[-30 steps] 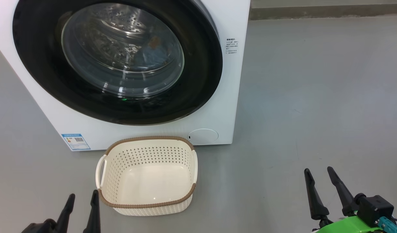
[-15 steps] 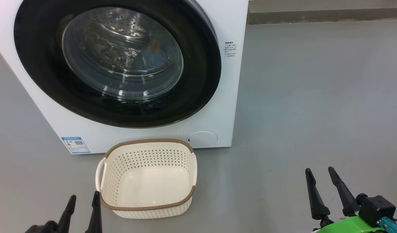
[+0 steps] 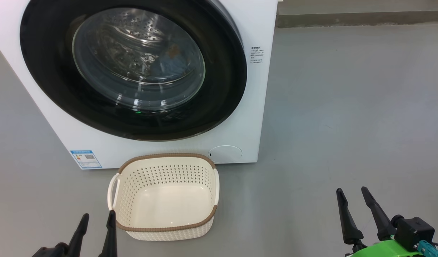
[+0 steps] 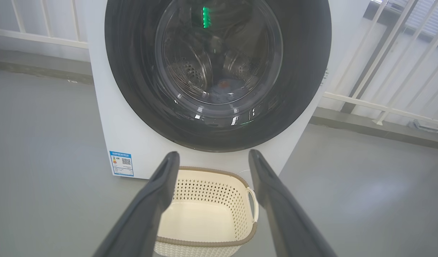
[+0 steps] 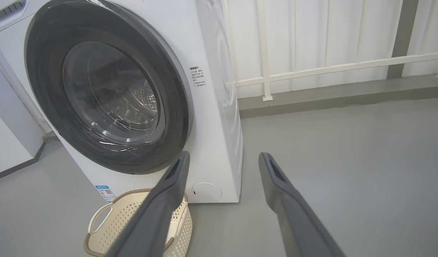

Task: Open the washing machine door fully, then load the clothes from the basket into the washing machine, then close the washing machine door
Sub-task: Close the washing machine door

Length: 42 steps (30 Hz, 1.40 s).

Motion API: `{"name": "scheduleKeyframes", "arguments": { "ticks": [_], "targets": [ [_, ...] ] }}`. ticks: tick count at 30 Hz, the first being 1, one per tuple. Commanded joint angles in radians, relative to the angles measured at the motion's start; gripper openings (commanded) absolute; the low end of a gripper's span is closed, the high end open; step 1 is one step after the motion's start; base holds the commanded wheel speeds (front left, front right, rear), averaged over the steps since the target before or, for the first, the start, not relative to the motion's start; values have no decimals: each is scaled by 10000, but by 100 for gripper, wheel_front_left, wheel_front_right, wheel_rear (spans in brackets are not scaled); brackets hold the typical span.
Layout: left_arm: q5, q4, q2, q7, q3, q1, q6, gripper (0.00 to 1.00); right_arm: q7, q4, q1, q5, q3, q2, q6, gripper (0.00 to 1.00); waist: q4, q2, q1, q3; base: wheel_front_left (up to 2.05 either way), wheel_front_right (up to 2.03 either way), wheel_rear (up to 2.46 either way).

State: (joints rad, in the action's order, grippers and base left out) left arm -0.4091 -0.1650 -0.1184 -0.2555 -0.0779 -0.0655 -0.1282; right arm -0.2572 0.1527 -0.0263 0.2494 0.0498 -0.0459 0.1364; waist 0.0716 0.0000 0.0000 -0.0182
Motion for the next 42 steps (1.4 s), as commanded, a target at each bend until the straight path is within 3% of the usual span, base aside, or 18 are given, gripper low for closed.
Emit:
{"name": "scheduleKeyframes", "arguments": {
  "ticks": [1,42],
  "targets": [
    [68,290,-209,-63,314,143,-25,100,-46,-180,67,3,-203,-43,-57,100,3,0,0,0,0,0,0],
    [903,328,-465,-63,-160,112,-25,100,-46,404,178,-399,76,-43,-57,100,137,0,0,-14,0,0,0]
  ]
}}
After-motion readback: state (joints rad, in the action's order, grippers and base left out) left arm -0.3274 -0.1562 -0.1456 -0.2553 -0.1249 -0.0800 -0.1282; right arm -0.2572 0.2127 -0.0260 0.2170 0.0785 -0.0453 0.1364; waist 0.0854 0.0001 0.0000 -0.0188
